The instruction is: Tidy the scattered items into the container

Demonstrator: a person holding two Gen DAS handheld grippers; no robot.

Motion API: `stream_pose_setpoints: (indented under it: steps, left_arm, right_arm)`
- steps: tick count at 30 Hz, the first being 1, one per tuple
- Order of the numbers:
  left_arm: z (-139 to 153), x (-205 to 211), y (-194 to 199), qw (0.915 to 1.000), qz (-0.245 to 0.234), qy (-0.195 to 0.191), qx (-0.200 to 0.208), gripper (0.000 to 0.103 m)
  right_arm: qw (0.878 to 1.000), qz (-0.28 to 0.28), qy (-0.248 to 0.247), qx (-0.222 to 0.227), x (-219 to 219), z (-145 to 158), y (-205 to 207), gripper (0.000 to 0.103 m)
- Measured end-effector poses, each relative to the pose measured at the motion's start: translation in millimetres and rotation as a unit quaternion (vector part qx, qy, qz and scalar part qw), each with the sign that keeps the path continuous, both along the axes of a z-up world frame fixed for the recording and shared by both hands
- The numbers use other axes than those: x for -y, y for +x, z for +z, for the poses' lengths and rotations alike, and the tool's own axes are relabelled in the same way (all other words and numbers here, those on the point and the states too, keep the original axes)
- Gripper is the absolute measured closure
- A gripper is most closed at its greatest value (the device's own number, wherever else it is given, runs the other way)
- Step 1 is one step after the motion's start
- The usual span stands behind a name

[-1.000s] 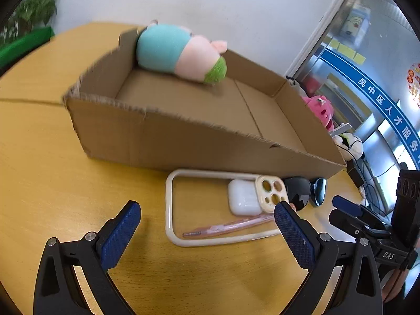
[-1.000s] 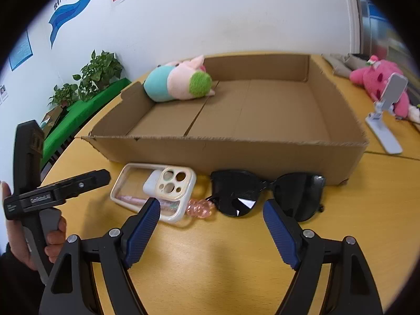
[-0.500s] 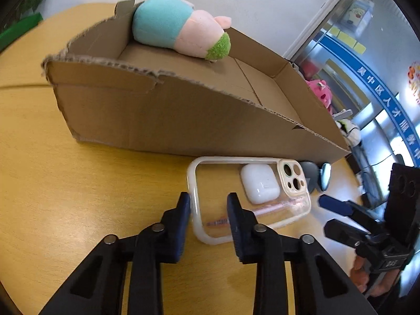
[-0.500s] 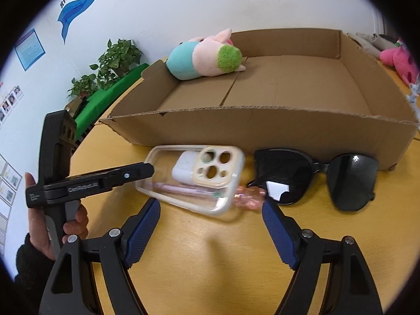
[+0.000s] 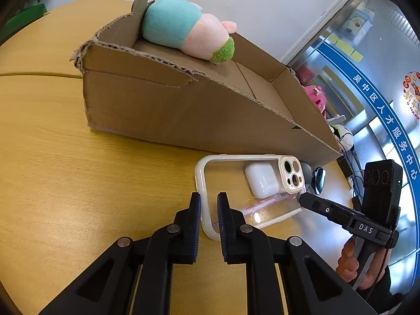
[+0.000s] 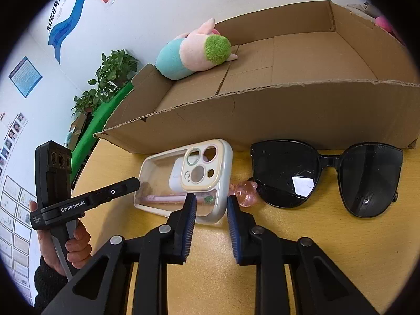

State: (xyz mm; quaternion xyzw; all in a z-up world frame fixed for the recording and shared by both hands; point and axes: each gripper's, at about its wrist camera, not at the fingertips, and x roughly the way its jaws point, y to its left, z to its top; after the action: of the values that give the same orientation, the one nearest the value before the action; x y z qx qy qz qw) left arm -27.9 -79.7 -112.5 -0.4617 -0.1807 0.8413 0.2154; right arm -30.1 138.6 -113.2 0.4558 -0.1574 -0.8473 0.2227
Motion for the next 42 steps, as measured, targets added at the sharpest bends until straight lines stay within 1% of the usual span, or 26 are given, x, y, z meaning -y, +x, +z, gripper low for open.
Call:
stream_pose_setpoints:
  steps: [2,5,8,12,14,16,18,20,22,24,26,27,28,30,31,32,33,34,35,36,38,39,40,42]
  left_arm:
    - [3.8,2.0,2.3,1.0000,0.002,0.003,-0.003,0.091]
    - [15.5,4.4,8.1,0.9998,0.001,0.013,-0.014,0.091]
    - [35.7,1.2,14.5,0.9992,-0.002,0.009,-0.039,0.092]
    - [61.9,-1.3,18.1,0.9973,-0.012,0.015,-0.070,0.093]
    - [67.8,-2.8,18.5,0.9964,-0.021,0.019,-0.080,0.093]
    - [65.9,-3.3,17.1,0.9963,-0.028,0.025,-0.078,0.093]
    - [58.5,-4.3,17.3,0.9966,-0.034,0.030,-0.069,0.093]
    - [47.4,-7.1,20.0,0.9969,-0.044,0.030,-0.057,0.093]
    - [37.7,-10.9,23.5,0.9969,-0.056,0.031,-0.046,0.097]
    - [29.6,-15.9,28.5,0.9962,-0.072,0.027,-0.040,0.097]
    - [24.6,-21.5,35.1,0.9951,-0.088,0.020,-0.040,0.097]
    - [23.4,-23.5,38.3,0.9944,-0.095,0.018,-0.042,0.097]
    - [23.0,-24.0,40.6,0.9938,-0.101,0.019,-0.043,0.097]
    - [25.4,-22.2,42.8,0.9930,-0.104,0.020,-0.052,0.096]
    - [28.0,-19.9,43.6,0.9926,-0.102,0.020,-0.062,0.088]
    - [31.1,-17.6,43.6,0.9921,-0.101,0.020,-0.071,0.078]
    - [35.8,-15.5,42.6,0.9912,-0.101,0.019,-0.084,0.049]
    - [40.3,-14.4,40.8,0.9901,-0.099,0.014,-0.098,0.023]
    - [44.4,-14.3,37.6,0.9889,-0.099,0.007,-0.111,0.014]
    - [47.5,-15.2,32.4,0.9877,-0.101,-0.003,-0.119,0.008]
    - [48.0,-20.2,16.0,0.9869,-0.118,-0.017,-0.109,0.007]
    - [46.3,-24.5,7.5,0.9862,-0.131,-0.020,-0.099,0.007]
    - [43.7,-29.3,0.7,0.9851,-0.145,-0.023,-0.089,0.007]
    - [34.0,-41.1,-10.8,0.9814,-0.178,-0.031,-0.066,0.007]
  right_arm:
    - [1.000,0.004,-0.001,-0.012,0.5,5.1,4.8,0.084]
    - [0.999,0.010,0.002,-0.036,1.7,18.7,11.8,0.084]
    - [0.998,0.013,0.004,-0.061,1.1,33.4,18.3,0.084]
    - [0.996,0.015,-0.005,-0.092,-6.7,54.8,25.6,0.084]
    - [0.995,0.018,-0.007,-0.101,-10.1,60.7,27.5,0.085]
    - [0.994,0.029,-0.007,-0.106,-14.4,62.3,33.3,0.086]
    - [0.993,0.041,-0.008,-0.110,-17.9,58.5,39.1,0.087]
    - [0.991,0.063,-0.003,-0.114,-20.8,48.5,45.7,0.088]
    - [0.991,0.084,0.021,-0.100,-20.0,33.8,48.3,0.089]
    - [0.991,0.098,0.041,-0.080,-21.0,15.5,48.7,0.090]
    - [0.990,0.110,0.061,-0.071,-21.7,1.1,49.1,0.090]
    - [0.987,0.119,0.075,-0.075,-20.8,-4.0,50.7,0.090]
    - [0.986,0.129,0.079,-0.077,-20.9,-5.1,51.9,0.091]
    - [0.979,0.147,0.100,-0.098,-18.5,-1.2,56.7,0.092]
    - [0.972,0.164,0.127,-0.112,-14.3,0.0,59.6,0.092]
    - [0.966,0.177,0.148,-0.115,-10.4,-1.5,60.7,0.092]
    - [0.960,0.188,0.171,-0.114,-6.1,-4.9,61.1,0.092]
    - [0.956,0.196,0.184,-0.119,-3.3,-6.5,62.4,0.092]
    - [0.954,0.206,0.183,-0.118,-1.6,-6.3,63.2,0.092]
    - [0.952,0.215,0.182,-0.118,0.2,-5.2,63.6,0.093]
    - [0.951,0.221,0.184,-0.114,2.0,-5.1,62.5,0.092]
    - [0.954,0.220,0.177,-0.105,0.5,-4.8,59.7,0.092]
    - [0.957,0.217,0.167,-0.099,-3.1,-3.9,59.2,0.090]
    - [0.964,0.203,0.143,-0.091,-11.1,2.3,53.3,0.073]
